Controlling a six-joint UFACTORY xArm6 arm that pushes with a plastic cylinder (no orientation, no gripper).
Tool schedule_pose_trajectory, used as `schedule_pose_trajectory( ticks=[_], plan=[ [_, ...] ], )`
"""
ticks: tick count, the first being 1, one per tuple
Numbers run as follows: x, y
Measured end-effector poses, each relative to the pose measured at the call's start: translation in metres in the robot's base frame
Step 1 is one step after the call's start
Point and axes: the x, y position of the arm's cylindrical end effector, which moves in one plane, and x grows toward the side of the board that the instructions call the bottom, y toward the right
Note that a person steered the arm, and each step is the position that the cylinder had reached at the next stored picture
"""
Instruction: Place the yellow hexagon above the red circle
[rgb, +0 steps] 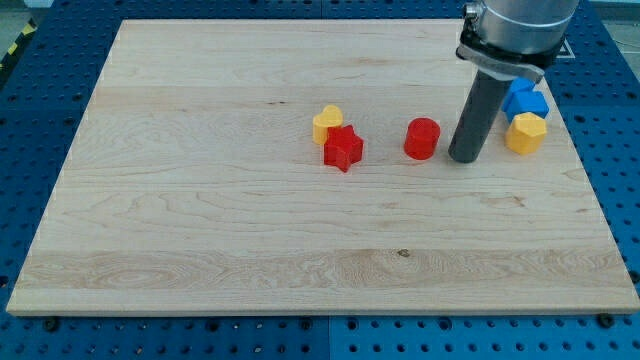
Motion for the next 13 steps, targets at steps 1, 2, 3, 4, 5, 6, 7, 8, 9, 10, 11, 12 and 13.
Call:
schedule_pose_trajectory(
  ticks=[1, 2, 3, 4, 5, 6, 7, 8, 9, 10, 11, 12, 13],
  plan=[
    [-0.015, -0.014],
    [-0.016, -0.037],
    [-0.018, -0.059],
    [-0.018, -0.059],
    [0.002, -0.051],
    [0.011, -0.051],
    [0.000, -0.075],
    [-0.004, -0.079],
    [-0.009, -0.072],
    [-0.021, -0.049],
    [-0.021, -0.048],
    [-0.017, -0.046],
    [0.006, -0.038]
  ],
)
